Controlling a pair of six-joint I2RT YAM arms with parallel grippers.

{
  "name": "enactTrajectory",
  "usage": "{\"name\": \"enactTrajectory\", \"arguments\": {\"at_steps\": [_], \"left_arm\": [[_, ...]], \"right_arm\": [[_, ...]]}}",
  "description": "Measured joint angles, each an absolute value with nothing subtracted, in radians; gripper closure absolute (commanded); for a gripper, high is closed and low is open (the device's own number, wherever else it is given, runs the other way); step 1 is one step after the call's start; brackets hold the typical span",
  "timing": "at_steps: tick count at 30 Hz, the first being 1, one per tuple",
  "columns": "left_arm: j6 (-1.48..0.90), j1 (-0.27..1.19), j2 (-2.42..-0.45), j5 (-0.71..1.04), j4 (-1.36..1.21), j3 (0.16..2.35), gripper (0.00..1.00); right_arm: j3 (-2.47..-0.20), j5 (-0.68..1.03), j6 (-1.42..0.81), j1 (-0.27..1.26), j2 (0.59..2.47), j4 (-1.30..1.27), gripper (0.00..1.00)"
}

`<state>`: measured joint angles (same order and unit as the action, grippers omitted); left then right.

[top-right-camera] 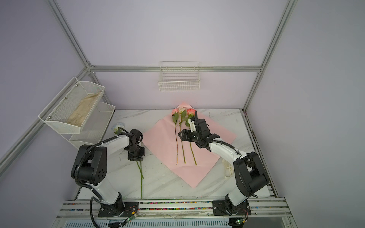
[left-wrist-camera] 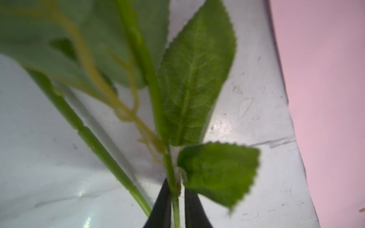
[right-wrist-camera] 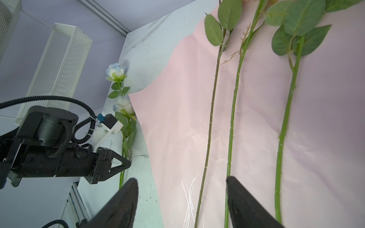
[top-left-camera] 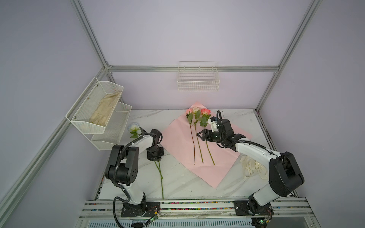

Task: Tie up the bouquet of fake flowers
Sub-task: 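Open the left gripper and return it to the remaining roses, then grasp a white rose stem and carry it onto the paper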

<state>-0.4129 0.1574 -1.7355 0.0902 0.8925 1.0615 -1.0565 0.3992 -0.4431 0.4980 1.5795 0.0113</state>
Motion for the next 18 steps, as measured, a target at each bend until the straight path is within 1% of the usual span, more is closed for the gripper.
{"name": "enactTrajectory", "arguments": {"at_steps": [2, 6, 9, 14, 18], "left_arm": [[-0.395, 0.159, -1.735, 0.093, 0.914, 1.065, 0.96], [-0.368, 0.171, -1.721, 0.089, 1.002, 1.109, 0.95], [-0.354, 0.189, -1.68, 0.109, 1.064, 1.195, 0.94], [-0.355, 0.223, -1.636, 0.215, 1.095, 1.4, 0.92], [-0.359, 0.268, -1.705, 0.319, 1.093, 1.598, 0.92]], "right_arm": [[-1.056, 0.384, -0.435, 0.498, 1.579, 0.021, 0.28], [-1.056, 0.334, -0.425, 0.497, 1.576, 0.04, 0.27], [-1.056, 0.294, -0.418, 0.489, 1.563, 0.051, 0.27], [-1.031, 0.233, -0.434, 0.422, 1.484, 0.054, 0.27], [-0.99, 0.201, -0.453, 0.323, 1.402, 0.053, 0.27]]}}
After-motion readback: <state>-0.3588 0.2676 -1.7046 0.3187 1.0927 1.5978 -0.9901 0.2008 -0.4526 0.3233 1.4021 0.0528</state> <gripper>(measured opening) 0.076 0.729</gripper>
